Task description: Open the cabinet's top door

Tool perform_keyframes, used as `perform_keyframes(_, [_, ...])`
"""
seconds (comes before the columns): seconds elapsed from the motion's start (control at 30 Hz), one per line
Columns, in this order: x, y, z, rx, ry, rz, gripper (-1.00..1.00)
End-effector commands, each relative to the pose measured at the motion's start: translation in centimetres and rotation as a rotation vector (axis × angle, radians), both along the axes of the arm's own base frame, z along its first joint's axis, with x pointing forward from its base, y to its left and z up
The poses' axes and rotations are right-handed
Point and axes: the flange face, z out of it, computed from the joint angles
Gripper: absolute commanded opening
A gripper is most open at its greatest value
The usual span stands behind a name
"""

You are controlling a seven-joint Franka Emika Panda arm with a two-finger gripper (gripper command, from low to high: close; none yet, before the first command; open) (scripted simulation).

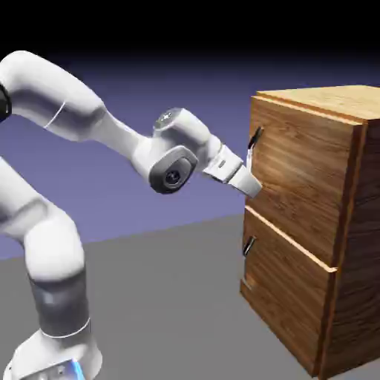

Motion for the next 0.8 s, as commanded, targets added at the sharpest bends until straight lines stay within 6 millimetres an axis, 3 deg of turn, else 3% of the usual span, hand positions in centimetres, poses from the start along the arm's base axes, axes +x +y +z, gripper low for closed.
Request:
perform_keyframes(0.0, [0.0, -0.6, 0.4, 0.042, -0.008, -0.047, 0.00])
perform_keyframes(0.77, [-3.1, -2.3, 3.2, 0.976, -0.009, -0.800, 0.00])
